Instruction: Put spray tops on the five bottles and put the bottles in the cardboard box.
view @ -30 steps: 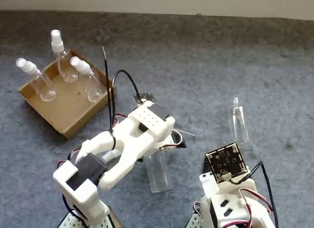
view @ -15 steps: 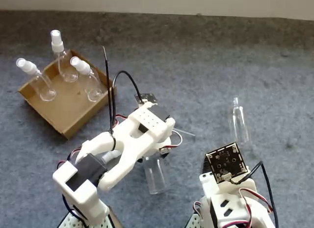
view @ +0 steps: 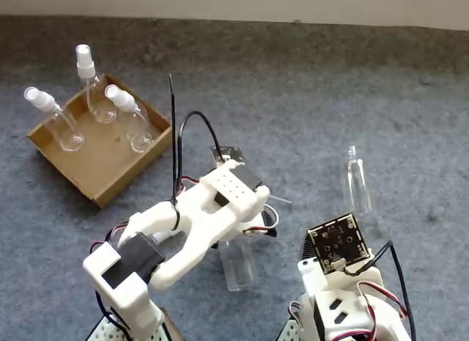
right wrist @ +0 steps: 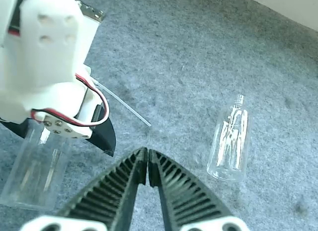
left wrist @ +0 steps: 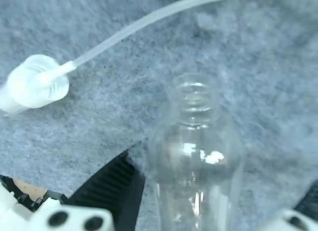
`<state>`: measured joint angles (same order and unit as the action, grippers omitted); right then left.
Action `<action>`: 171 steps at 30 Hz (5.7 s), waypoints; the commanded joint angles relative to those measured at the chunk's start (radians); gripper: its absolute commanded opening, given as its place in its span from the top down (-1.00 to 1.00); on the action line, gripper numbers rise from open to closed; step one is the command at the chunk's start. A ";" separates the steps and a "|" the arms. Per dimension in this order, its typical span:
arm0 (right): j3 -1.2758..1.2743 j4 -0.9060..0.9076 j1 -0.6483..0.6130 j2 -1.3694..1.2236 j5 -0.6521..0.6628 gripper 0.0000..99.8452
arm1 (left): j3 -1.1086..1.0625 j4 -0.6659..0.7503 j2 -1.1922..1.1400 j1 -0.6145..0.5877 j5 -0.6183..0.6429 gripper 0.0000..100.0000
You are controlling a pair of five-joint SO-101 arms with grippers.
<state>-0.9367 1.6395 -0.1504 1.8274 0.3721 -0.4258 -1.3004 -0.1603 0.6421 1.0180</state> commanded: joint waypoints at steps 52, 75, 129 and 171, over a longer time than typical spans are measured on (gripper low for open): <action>-0.004 -0.018 0.012 0.013 0.008 0.99 | 0.082 -0.147 0.760 -0.114 -0.868 0.72; -0.062 -0.045 0.012 0.012 0.008 0.99 | -0.608 0.361 1.383 -0.456 -0.898 0.71; 1.049 -0.185 -0.294 -1.859 0.465 0.74 | -1.118 0.525 1.971 -0.733 -0.890 0.72; 1.078 -0.518 -0.453 -2.233 0.566 0.51 | -1.170 0.531 1.971 -0.731 -0.896 0.72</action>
<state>0.0898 1.1485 -0.5907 -0.4158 0.9367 -1.5919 -0.7725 1.8052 -0.0806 0.1312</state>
